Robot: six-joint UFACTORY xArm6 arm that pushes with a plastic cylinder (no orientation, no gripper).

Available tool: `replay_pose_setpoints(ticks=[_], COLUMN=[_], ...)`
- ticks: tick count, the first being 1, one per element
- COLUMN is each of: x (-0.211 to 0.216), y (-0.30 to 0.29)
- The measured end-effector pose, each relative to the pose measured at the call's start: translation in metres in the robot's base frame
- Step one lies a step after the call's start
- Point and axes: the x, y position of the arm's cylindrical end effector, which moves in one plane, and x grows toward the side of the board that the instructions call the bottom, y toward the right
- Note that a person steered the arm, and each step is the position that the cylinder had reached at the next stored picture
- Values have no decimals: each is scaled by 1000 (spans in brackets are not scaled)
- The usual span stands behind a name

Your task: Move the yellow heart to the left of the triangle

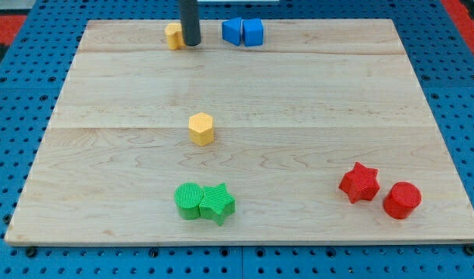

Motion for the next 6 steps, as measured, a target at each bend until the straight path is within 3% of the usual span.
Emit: replay_pose_setpoints(ticks=[1, 2, 6], x=[27, -13, -14], y=[-48, -59, -10])
